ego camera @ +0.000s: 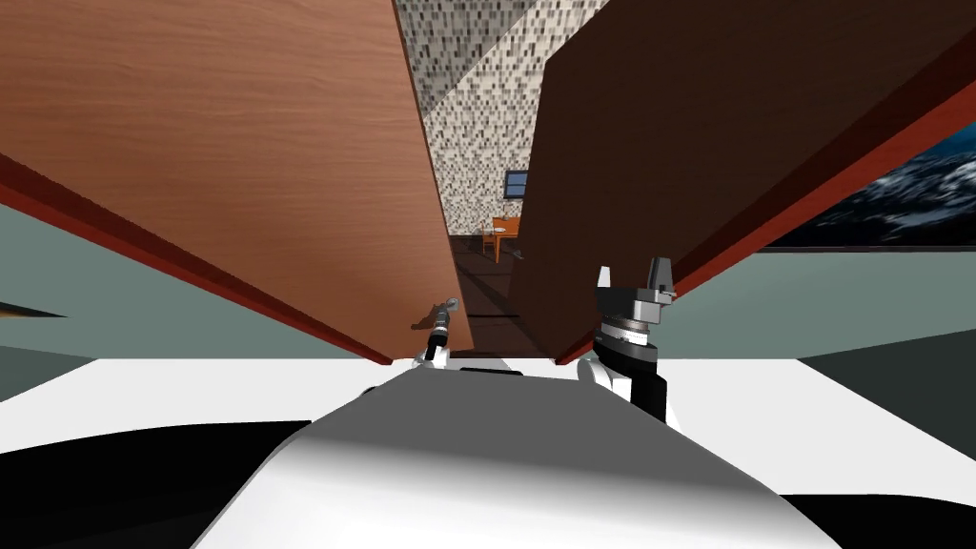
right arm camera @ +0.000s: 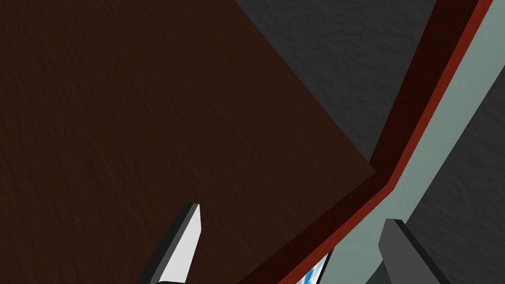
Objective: Push the door open
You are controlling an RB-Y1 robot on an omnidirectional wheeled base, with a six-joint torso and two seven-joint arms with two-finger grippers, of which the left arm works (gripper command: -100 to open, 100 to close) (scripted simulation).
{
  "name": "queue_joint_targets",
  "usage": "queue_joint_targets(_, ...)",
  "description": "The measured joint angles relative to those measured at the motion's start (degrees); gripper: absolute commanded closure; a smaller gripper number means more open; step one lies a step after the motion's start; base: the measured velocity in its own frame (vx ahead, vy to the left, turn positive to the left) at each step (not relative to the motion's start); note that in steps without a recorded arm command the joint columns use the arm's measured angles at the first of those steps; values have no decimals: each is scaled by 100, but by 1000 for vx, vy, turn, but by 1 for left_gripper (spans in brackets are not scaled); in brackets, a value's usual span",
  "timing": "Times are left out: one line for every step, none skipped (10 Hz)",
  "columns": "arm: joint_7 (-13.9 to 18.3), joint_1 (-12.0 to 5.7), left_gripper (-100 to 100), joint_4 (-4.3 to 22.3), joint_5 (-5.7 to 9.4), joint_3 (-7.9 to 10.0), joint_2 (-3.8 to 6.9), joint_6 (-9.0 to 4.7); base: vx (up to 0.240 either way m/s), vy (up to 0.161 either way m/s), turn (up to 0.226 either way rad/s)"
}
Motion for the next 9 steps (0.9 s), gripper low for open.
queue_joint_targets(-31,53,100,-70,21,38,0,54,210,-20,92)
queue_joint_targets(-94,-112,100,241,77,133,34,-46,145,-27,21)
queue_joint_targets(-113,8,100,18,78,140,24,36,150,-16,66)
queue_joint_targets(-144,49,100,-90,100,180,15,97,201,-19,84)
queue_joint_targets(-177,43,100,-103,135,239,31,124,211,-28,70)
queue_joint_targets(-198,-6,100,3,174,302,70,68,210,-24,89)
queue_joint_targets(-265,-7,100,-27,210,370,33,70,215,-50,76)
queue_joint_targets(-320,-93,100,98,255,448,55,28,134,-33,32)
queue_joint_targets(-333,-132,100,158,277,488,87,-33,45,-1,0)
